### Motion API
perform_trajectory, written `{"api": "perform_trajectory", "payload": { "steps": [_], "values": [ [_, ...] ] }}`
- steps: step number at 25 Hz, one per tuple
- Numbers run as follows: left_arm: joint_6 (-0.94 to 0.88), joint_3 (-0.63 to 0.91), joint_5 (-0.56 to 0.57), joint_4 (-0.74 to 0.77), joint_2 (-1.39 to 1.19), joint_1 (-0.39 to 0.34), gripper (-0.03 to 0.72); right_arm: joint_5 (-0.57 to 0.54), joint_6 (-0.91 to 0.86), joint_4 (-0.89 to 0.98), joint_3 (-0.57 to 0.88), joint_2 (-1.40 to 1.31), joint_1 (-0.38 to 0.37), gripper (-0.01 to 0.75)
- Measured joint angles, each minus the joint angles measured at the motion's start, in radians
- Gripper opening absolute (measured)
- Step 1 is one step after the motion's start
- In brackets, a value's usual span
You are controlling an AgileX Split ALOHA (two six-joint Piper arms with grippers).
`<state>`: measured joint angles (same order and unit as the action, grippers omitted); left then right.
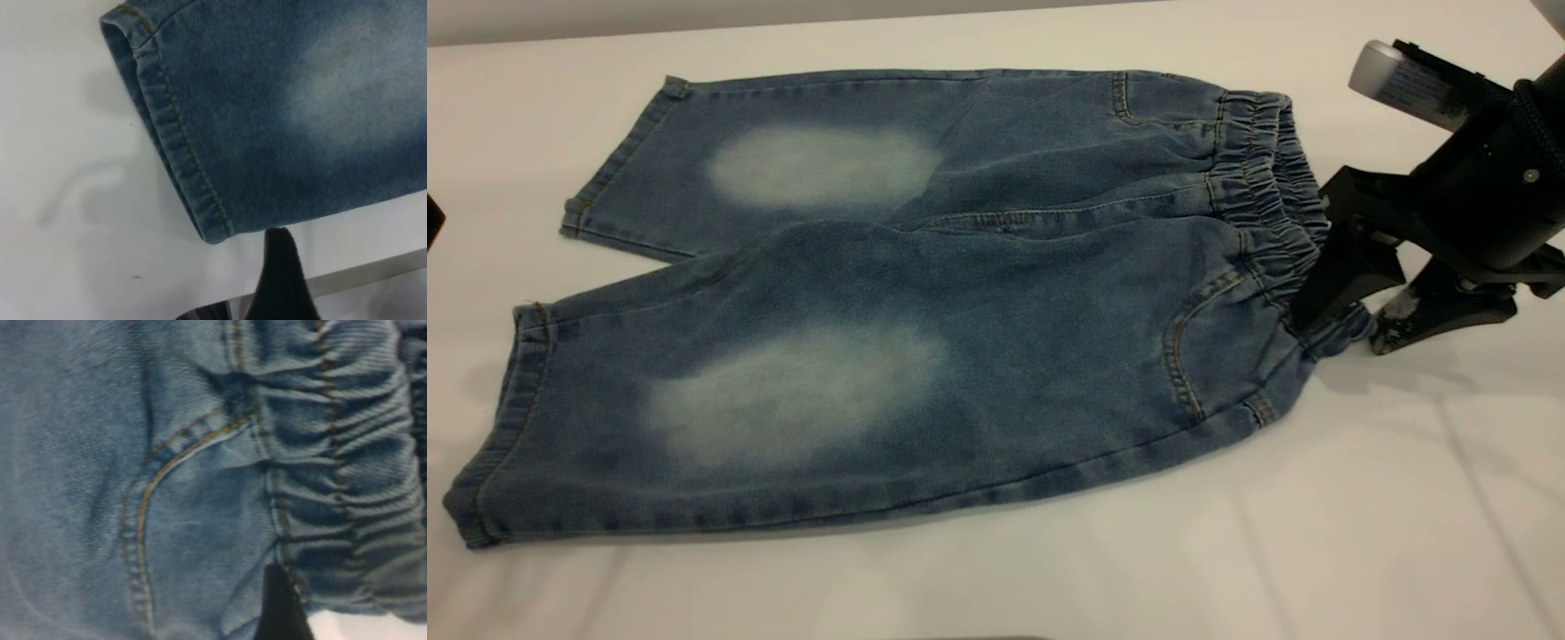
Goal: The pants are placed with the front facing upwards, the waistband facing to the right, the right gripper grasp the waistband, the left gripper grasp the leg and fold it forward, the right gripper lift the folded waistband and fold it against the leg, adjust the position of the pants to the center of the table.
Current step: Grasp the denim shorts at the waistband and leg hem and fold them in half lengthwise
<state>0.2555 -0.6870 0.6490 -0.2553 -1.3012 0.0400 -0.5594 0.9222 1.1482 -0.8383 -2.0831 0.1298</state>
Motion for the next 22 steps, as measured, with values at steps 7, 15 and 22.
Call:
{"api": "perform_trajectory", "payload": {
  "steps": [7, 15, 22],
  "values": [
    [0.0, 0.0, 0.0, 0.0, 0.0, 0.0, 0.463, -0.024, 0.076, 0.069, 0.0, 0.0, 0.0, 0.394],
    [0.0, 0.0, 0.0, 0.0, 0.0, 0.0, 0.463, -0.024, 0.067, 0.064, 0.0, 0.0, 0.0, 0.333],
    [0.0, 0.0, 0.0, 0.0, 0.0, 0.0, 0.463, -0.014, 0.068, 0.064, 0.0, 0.0, 0.0, 0.205]
  ]
}}
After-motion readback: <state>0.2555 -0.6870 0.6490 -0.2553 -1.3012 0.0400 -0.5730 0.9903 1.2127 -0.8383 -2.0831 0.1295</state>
